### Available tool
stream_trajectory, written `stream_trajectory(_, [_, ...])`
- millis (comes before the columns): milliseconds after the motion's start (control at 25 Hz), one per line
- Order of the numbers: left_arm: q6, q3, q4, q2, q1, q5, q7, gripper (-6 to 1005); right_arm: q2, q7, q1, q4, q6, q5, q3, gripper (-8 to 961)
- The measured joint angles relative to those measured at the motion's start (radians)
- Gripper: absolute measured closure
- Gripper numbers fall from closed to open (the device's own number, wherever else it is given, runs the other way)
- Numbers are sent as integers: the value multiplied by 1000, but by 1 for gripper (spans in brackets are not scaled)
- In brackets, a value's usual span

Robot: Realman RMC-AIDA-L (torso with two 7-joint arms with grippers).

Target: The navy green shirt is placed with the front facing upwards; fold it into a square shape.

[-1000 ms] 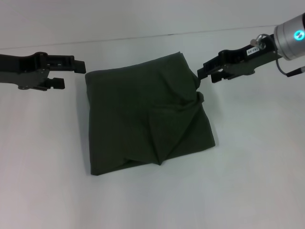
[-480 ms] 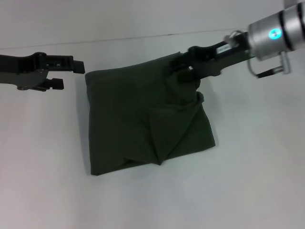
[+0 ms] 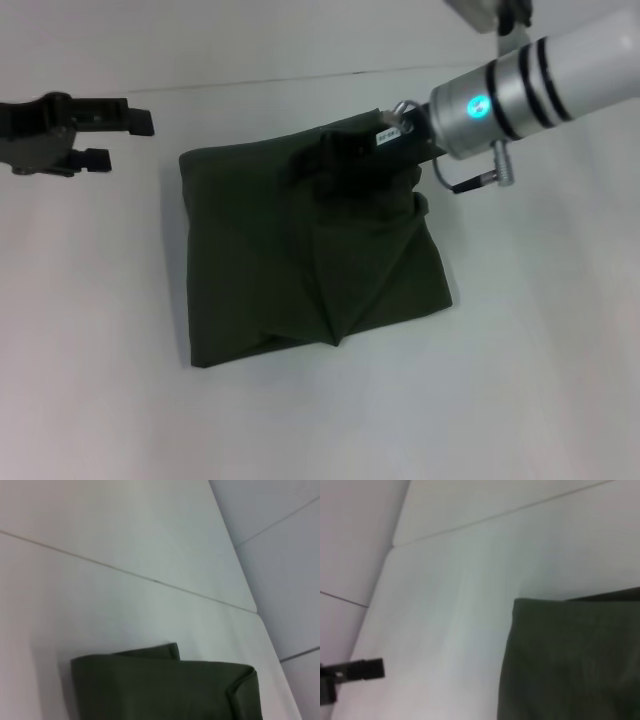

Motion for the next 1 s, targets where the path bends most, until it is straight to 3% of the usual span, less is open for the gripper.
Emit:
stream_trajectory(160, [1, -16, -1, 6, 1, 0, 0, 49, 0, 20, 8, 10, 2, -3, -55, 327])
stream_trajectory(480, [2, -40, 1, 15, -1, 0, 0, 49, -30, 56, -8, 4, -66, -23, -101, 327])
stream_trajectory(720, [1, -41, 2, 15, -6, 0, -1, 50, -68, 57, -28, -42, -199, -42, -99, 327])
stream_trajectory(1000, [1, -41, -1, 15, -8, 0, -11, 50, -117, 96, -106, -162, -319, -69, -79, 327])
